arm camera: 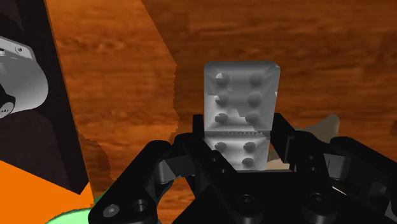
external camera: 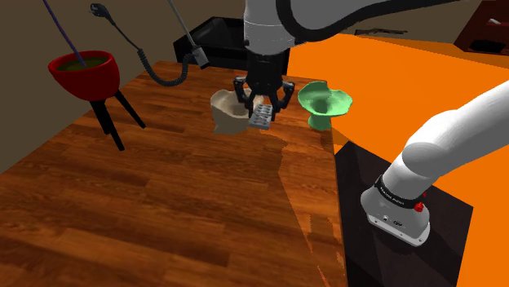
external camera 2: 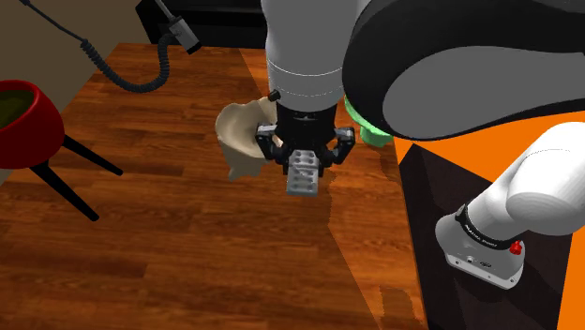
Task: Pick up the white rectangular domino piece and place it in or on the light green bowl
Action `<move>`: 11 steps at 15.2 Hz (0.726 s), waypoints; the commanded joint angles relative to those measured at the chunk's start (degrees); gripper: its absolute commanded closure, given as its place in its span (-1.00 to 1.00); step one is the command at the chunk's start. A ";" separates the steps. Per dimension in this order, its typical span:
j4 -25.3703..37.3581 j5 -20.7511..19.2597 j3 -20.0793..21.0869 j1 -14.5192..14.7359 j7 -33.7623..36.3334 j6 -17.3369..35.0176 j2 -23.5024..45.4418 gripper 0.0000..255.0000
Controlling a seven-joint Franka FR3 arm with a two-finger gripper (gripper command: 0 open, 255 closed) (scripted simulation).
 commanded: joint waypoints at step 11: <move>-5.50 0.03 -10.37 -0.42 -11.06 -4.51 -8.64 1.00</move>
